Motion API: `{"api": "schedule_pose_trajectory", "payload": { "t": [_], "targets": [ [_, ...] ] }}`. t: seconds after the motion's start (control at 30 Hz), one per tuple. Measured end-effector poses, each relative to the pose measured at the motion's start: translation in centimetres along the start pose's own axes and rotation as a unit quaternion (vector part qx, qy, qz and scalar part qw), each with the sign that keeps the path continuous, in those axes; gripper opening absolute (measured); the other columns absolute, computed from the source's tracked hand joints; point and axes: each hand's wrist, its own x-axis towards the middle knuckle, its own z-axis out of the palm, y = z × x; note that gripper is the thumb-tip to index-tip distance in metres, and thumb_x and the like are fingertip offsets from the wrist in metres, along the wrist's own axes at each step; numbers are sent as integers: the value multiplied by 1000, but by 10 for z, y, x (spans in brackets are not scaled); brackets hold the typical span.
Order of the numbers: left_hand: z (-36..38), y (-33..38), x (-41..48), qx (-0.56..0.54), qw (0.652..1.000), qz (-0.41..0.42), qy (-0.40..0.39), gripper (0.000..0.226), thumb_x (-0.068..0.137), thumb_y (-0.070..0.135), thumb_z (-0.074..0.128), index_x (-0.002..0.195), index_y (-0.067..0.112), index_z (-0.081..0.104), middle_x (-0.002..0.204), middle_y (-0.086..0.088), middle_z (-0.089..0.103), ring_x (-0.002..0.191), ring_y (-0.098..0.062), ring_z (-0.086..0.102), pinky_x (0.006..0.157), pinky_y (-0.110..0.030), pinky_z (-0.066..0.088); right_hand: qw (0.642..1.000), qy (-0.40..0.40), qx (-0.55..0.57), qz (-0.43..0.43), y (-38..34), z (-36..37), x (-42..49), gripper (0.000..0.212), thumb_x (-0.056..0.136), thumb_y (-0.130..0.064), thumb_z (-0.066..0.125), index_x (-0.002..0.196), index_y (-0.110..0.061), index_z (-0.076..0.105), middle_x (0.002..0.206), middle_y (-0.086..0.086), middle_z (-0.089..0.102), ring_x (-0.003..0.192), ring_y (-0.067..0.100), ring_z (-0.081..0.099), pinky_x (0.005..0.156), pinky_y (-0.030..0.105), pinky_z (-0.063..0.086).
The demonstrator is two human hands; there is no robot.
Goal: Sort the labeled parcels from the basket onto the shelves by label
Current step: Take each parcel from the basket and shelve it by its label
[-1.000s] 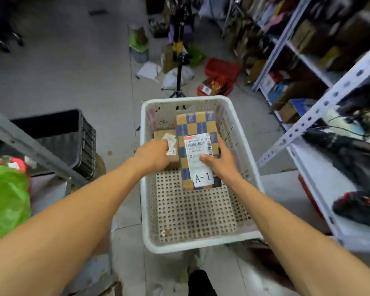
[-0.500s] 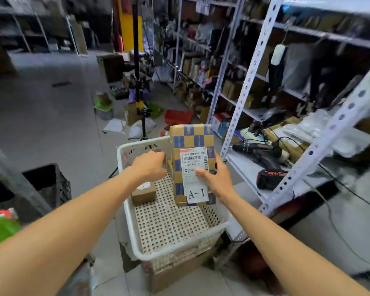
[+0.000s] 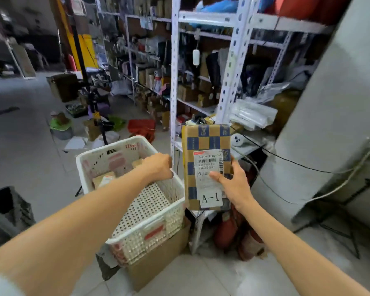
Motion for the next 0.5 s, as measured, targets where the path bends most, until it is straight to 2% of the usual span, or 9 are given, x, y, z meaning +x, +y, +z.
{"api": "schedule_pose_trajectory", "payload": {
  "t": [0.07,0.13,0.3,0.4,0.5],
  "targets": [
    [3,47,8,4,999,45,-15,35,83,29,60,116,16,60,118,-8,61,106,-29,59,89,-39,52,999,38,-14,-9,-2,-45,-17,69,84,-19,74,143,-26,39,115,-12,65,104,5,62,86,27,54],
    [3,99,14,16,995,98,-28,34,83,30,61,113,13,62,117,-11,62,105,-30,59,89,-39,51,997,79,-13,-8,0,-94,-30,72,84,-15,73,145,-25,37,114,-9,65,104,9,63,87,32,55],
    [-12,238,28,40,974,216,-55,28,88,23,62,109,6,66,106,-11,67,88,-25,64,72,-31,48,974,224,-29,-3,1,-217,-63,73,85,-12,72,146,-25,35,113,-12,66,102,2,62,94,33,52],
    [-24,317,40,68,952,297,-14,30,91,28,55,115,11,63,124,-9,62,108,-27,59,91,-34,49,952,303,-41,8,-2,-284,-82,76,84,-14,72,148,-25,33,116,-9,67,107,8,63,96,42,52],
    [-38,393,49,66,931,358,12,30,89,27,58,114,11,65,118,-9,64,108,-29,60,94,-38,50,927,368,-70,12,-11,-341,-99,75,85,-14,71,148,-24,31,118,-5,67,108,12,64,95,46,53]
  ]
}}
